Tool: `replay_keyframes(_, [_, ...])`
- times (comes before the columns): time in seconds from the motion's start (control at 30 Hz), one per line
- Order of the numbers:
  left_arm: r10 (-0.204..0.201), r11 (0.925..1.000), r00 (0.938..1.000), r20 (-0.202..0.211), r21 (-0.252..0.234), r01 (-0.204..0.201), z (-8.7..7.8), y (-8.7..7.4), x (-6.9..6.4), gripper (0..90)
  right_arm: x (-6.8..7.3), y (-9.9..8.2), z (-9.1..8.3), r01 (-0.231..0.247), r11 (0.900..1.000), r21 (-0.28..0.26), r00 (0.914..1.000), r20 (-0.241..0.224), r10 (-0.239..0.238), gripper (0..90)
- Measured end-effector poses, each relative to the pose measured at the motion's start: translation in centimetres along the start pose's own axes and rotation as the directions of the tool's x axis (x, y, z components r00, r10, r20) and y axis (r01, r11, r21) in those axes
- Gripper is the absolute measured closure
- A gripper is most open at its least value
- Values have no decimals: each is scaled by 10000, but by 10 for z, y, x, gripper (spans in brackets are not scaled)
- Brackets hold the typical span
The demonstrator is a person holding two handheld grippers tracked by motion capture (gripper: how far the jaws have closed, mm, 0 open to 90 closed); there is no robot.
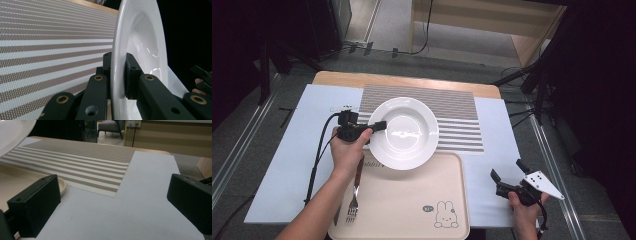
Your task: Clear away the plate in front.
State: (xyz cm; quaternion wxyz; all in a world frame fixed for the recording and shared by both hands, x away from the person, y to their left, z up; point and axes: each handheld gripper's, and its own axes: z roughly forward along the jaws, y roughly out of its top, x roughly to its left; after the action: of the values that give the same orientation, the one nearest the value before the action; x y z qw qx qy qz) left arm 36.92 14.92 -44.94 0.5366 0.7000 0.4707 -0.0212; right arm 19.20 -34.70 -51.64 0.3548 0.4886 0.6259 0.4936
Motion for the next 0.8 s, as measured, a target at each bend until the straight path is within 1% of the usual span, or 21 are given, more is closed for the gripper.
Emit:
replay_keyframes(0.17, [-49, 10000, 9999, 142, 59, 48, -4, -7, -1, 812, 0, 0, 0, 22, 10000, 7, 10000, 3, -22, 0])
replay_keyframes(0.37, [15, 9998, 9999, 163, 177, -18, -9, -15, -4, 811, 1, 0, 0, 26, 10000, 17, 10000, 1, -26, 0])
replay_keyframes(0.5, [-58, 9995, 9995, 308, 324, 48, -12, -20, -5, 811, 1, 0, 0, 32, 10000, 47, 10000, -6, -32, 0])
replay_keyframes(0.8, [-35, 9987, 9980, 638, 501, 3, -20, -31, -13, 811, 1, 0, 0, 52, 10000, 51, 10000, 15, -52, 0])
